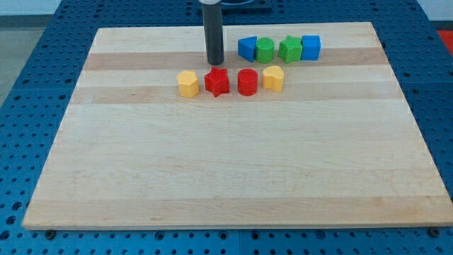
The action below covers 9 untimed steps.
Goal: Move the red star to the left of the blue triangle
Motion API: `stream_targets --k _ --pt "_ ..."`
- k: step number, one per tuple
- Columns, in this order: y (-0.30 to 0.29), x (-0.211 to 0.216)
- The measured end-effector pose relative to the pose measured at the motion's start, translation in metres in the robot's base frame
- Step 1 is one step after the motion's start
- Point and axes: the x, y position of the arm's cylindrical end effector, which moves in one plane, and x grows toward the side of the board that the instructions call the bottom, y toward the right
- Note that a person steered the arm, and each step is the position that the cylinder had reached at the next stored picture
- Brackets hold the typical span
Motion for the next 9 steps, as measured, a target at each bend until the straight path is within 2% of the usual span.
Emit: stream_targets --k 1,3,4,5,6,7,8,9 --pt "0.033 0.001" --pt "0.188 0.001" --pt "0.241 0.033" --pt "0.207 0.099" --pt "0.13 0.11" --pt "0.05 0.109" --pt "0.013 0.101" --pt "0.006 0.07"
